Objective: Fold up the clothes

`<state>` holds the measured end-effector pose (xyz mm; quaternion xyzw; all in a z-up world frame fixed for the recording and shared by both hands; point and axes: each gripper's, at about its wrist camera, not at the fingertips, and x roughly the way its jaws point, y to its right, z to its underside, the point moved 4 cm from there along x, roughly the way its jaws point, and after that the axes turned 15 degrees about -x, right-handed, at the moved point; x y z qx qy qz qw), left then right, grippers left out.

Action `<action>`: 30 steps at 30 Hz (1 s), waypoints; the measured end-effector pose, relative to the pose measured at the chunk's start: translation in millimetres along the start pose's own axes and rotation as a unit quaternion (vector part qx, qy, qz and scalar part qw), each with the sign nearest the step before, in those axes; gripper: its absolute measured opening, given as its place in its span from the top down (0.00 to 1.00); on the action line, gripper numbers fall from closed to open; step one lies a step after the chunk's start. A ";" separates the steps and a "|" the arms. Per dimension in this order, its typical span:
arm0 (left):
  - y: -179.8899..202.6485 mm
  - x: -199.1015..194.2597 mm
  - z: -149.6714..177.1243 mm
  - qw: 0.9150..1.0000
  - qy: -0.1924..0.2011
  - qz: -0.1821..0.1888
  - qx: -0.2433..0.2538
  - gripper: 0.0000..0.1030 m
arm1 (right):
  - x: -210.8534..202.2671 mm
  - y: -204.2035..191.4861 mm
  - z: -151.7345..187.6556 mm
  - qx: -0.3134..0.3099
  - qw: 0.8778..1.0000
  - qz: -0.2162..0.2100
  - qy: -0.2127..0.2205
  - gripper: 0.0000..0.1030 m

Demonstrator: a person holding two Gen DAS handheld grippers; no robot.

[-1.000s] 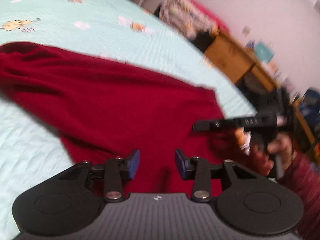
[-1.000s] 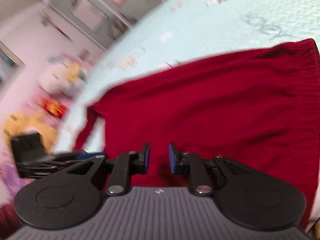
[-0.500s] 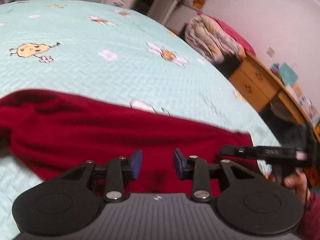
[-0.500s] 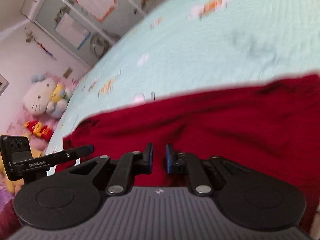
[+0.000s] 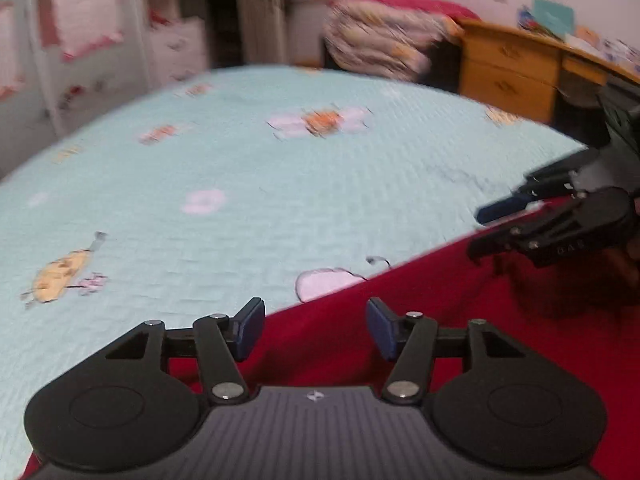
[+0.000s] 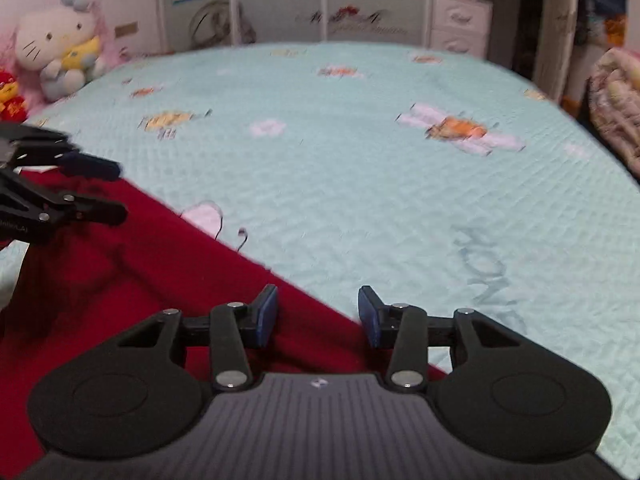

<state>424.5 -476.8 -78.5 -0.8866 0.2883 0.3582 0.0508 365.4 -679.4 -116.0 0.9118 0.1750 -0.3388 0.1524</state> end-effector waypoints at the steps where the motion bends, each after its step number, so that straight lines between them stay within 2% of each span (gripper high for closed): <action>1: -1.9 6.8 -0.3 1.000 -0.005 -0.003 0.003 0.42 | 2.4 0.8 1.2 -0.003 1.000 -0.004 -0.001 0.57; 4: -5.5 16.7 -4.9 1.000 -0.008 0.003 0.006 0.42 | 7.4 -1.6 1.7 -0.015 1.000 -0.013 0.002 0.58; 6: -7.8 25.7 -0.7 1.000 -0.029 0.006 0.012 0.42 | 8.5 -5.7 -0.6 -0.030 0.999 -0.016 0.004 0.69; 7: -9.3 30.1 3.8 0.999 -0.041 0.008 0.017 0.43 | 12.7 -7.9 -0.9 -0.034 0.999 -0.021 0.001 0.84; 8: -10.2 31.5 6.2 0.999 -0.047 0.008 0.023 0.43 | 16.1 -9.9 -1.4 -0.038 0.999 -0.026 -0.001 0.92; 9: -10.9 32.5 8.3 0.998 -0.050 0.007 0.028 0.52 | 16.1 -11.9 -2.3 -0.043 0.999 -0.028 -0.001 0.95; 10: -11.6 33.5 10.3 0.998 -0.054 0.007 0.034 0.77 | 15.5 -12.8 -3.7 -0.045 0.999 -0.027 0.003 1.00; 11: -11.9 33.7 10.7 0.998 -0.056 0.013 0.030 0.96 | 15.3 -12.2 -5.6 -0.042 0.999 -0.027 0.006 1.00; 12: -12.4 32.4 9.2 0.998 -0.052 0.011 0.027 0.99 | 15.4 -10.6 -8.0 -0.042 0.999 -0.019 0.010 1.00; 18: -8.2 40.4 -14.4 0.998 0.006 -0.046 0.051 0.99 | 34.4 4.1 -23.1 -0.012 0.999 0.030 0.023 1.00; 21: -9.9 56.4 -15.8 0.997 -0.005 -0.062 0.048 0.99 | 49.8 10.5 -23.4 0.009 0.999 0.041 0.016 1.00; 23: -8.8 68.2 -5.4 0.994 -0.012 -0.082 0.068 0.99 | 58.2 12.9 -18.3 0.016 0.999 0.043 0.011 1.00; 27: -6.9 68.1 -2.6 0.993 0.006 -0.101 0.059 0.98 | 52.7 25.2 -15.6 0.060 0.997 0.050 0.019 1.00; 28: -5.9 67.4 -3.1 0.993 0.008 -0.108 0.057 0.92 | 44.5 31.7 -14.2 0.082 0.995 0.050 0.032 1.00; 30: -6.4 60.6 -8.3 0.989 0.023 -0.136 0.052 0.87 | 16.5 49.9 -6.7 0.147 0.985 0.049 0.079 1.00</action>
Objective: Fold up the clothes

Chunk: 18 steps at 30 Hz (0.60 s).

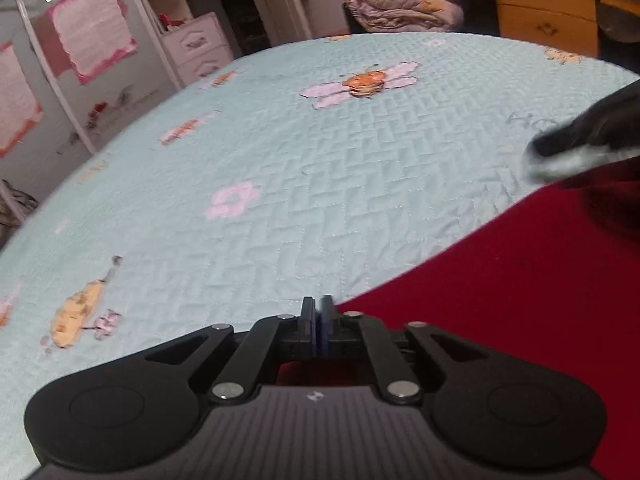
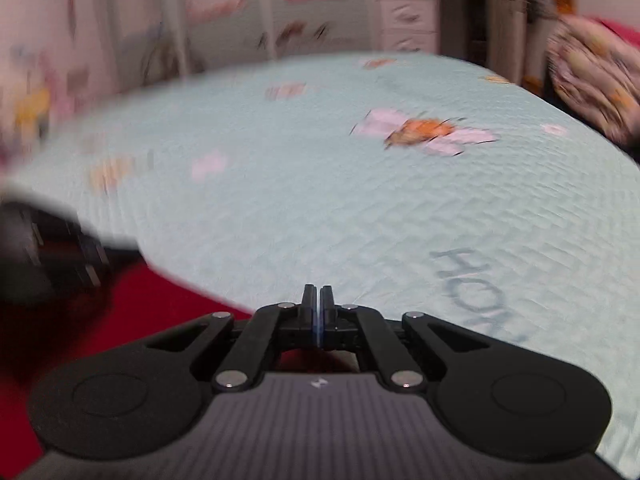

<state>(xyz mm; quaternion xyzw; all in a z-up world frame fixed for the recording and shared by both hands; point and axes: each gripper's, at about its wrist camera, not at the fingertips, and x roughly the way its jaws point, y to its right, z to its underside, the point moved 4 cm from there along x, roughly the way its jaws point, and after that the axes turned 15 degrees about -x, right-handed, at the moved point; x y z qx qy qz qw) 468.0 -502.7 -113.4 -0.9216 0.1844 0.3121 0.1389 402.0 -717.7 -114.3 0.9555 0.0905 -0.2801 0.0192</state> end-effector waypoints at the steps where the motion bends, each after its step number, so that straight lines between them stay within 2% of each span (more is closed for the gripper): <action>1: -1.6 -3.3 -2.8 1.000 0.007 -0.015 -0.003 0.84 | -15.8 12.3 1.0 0.031 0.999 0.000 0.019 0.98; 2: -8.3 -9.9 -7.1 0.999 0.021 -0.026 -0.024 0.83 | -32.4 25.0 2.7 0.060 0.998 0.000 0.036 0.96; 4: -24.2 -26.2 -14.5 0.995 0.052 -0.040 -0.076 0.61 | -64.8 46.3 11.2 0.085 0.995 0.018 0.056 0.96; 6: -39.5 -44.8 -17.3 0.988 0.077 -0.040 -0.130 0.52 | -90.9 60.5 23.5 0.089 0.993 0.056 0.057 0.85; 8: -44.1 -53.0 -12.8 0.989 0.058 0.002 -0.139 0.45 | -106.1 71.7 41.4 0.100 0.991 0.075 0.036 0.75; 9: -43.4 -51.7 -8.6 0.992 0.038 0.018 -0.122 0.42 | -110.1 76.7 51.4 0.110 0.991 0.075 0.028 0.72; 11: -42.3 -43.0 2.3 0.997 0.006 0.010 -0.077 0.40 | -110.5 84.7 71.1 0.140 0.988 0.057 0.015 0.65; 13: -48.7 -31.9 12.5 0.998 -0.015 -0.015 -0.053 0.40 | -106.2 89.8 85.2 0.172 0.984 0.042 0.008 0.64; 14: -55.1 -27.9 15.4 0.998 -0.013 -0.033 -0.055 0.40 | -103.6 91.1 89.8 0.187 0.982 0.035 0.010 0.64; 16: -67.6 -21.4 17.5 0.996 -0.024 -0.023 -0.088 0.35 | -98.3 92.7 96.6 0.215 0.976 0.015 0.018 0.61; 18: -72.1 -9.7 20.5 0.989 -0.064 0.038 -0.126 0.34 | -92.8 92.4 99.0 0.239 0.970 -0.014 0.030 0.56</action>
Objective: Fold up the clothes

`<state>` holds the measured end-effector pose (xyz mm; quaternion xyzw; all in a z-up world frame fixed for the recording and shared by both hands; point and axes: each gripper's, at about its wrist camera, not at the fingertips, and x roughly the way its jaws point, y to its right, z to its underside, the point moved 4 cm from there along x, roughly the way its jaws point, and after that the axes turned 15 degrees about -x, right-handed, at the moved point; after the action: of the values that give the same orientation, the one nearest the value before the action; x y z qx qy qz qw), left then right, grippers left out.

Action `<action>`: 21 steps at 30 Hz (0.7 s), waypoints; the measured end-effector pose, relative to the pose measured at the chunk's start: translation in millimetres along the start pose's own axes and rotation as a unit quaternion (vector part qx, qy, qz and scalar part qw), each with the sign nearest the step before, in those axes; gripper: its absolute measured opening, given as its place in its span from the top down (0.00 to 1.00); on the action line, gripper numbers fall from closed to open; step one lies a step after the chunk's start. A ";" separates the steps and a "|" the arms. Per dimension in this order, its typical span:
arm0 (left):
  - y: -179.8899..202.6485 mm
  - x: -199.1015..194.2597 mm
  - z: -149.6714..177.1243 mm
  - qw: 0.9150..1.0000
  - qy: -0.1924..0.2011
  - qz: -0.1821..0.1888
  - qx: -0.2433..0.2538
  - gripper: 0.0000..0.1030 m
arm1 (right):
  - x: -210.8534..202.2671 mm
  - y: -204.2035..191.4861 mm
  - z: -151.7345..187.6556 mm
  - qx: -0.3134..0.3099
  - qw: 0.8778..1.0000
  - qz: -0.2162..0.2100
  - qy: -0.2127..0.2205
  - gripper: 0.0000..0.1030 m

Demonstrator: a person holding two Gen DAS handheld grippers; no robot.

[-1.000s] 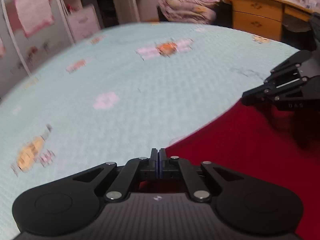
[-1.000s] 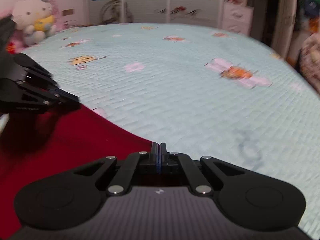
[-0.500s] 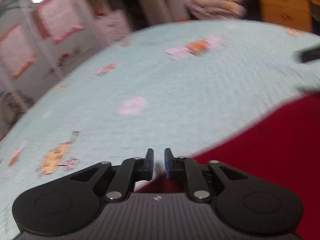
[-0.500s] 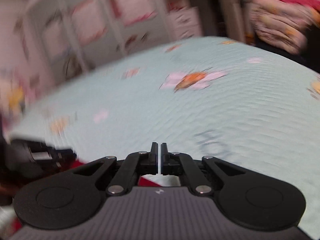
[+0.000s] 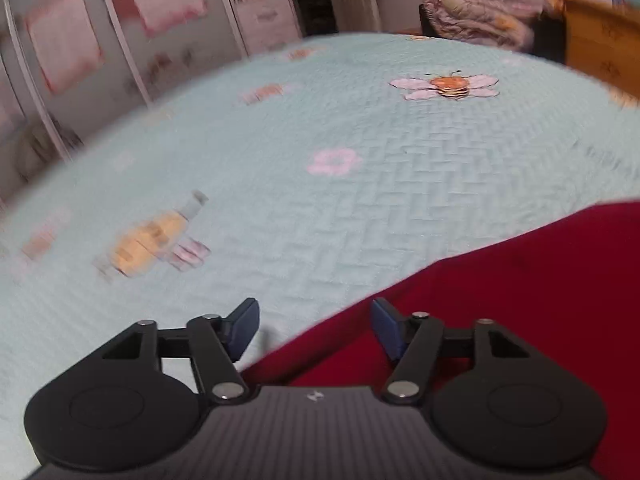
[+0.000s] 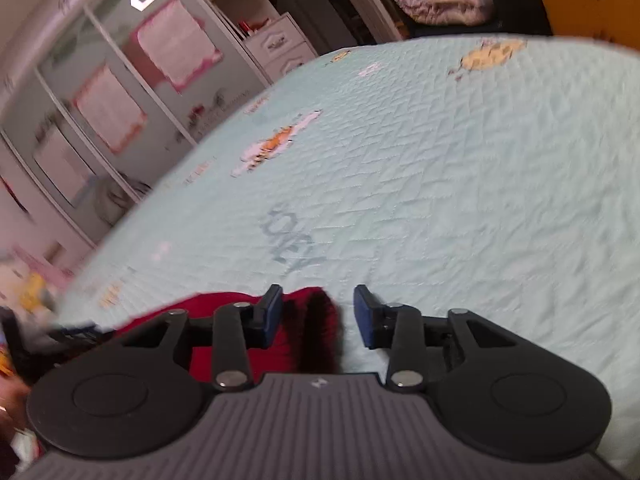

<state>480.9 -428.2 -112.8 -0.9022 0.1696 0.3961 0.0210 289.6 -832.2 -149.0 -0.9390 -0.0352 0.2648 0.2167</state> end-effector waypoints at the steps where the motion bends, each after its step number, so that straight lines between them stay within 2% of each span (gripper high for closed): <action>1: -2.1 1.9 0.9 1.000 -0.006 0.015 -0.013 0.35 | 3.5 -0.4 1.1 0.005 1.000 -0.010 0.001 0.55; 2: -1.6 0.7 1.9 1.000 -0.006 0.022 -0.016 0.36 | 6.9 -1.7 2.0 0.002 1.000 -0.015 -0.001 0.55; 3: -0.7 -1.0 2.8 0.999 -0.006 0.028 -0.016 0.51 | 9.7 -4.8 3.5 -0.006 1.000 -0.018 -0.003 0.55; 4: 5.4 -3.2 3.1 1.000 -0.003 0.024 -0.005 0.97 | 12.3 -6.7 3.8 -0.016 1.000 -0.016 -0.005 0.56; 5: 12.3 -5.6 3.3 1.000 0.000 0.020 0.008 0.96 | 13.1 -8.2 3.9 -0.027 1.000 -0.012 -0.007 0.59; 6: 21.2 -10.8 0.2 0.999 0.022 -0.002 0.040 0.98 | 13.2 -9.8 4.2 -0.037 0.999 -0.007 -0.009 0.62; 7: 30.4 -16.5 -3.5 0.996 0.047 -0.027 0.075 0.98 | 13.5 -11.3 4.1 -0.052 0.999 0.003 -0.012 0.73; 8: 39.9 -22.5 -7.3 0.990 0.072 -0.051 0.110 0.98 | 13.8 -11.5 4.5 -0.057 0.998 0.008 -0.012 0.75; 11: 49.1 -39.6 -29.9 0.981 0.135 -0.078 0.116 0.98 | 14.8 -9.9 6.3 -0.061 0.998 0.019 -0.009 0.81; 13: 53.0 -37.3 -32.4 0.978 0.137 -0.090 0.131 0.98 | 15.6 -9.8 8.7 -0.066 0.998 0.024 -0.002 0.81; 15: 55.0 -23.5 -23.7 0.975 0.120 -0.108 0.156 0.97 | 16.2 -10.1 10.3 -0.071 0.997 0.028 0.004 0.81; 17: 51.4 -2.9 -11.2 0.975 0.089 -0.118 0.163 0.96 | 15.3 -10.7 11.6 -0.076 0.997 0.032 0.008 0.81; 20: 46.0 17.2 12.0 0.972 0.069 -0.130 0.180 0.86 | 14.3 -10.5 13.5 -0.079 0.996 0.035 0.011 0.81; 21: 44.1 15.2 13.0 0.970 0.077 -0.142 0.181 0.72 | 13.8 -10.3 13.9 -0.079 0.996 0.035 0.012 0.81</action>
<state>467.0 -471.9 -128.5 -0.9262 0.1098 0.2807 0.2266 294.8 -815.0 -162.0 -0.9569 -0.0203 0.2576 0.1327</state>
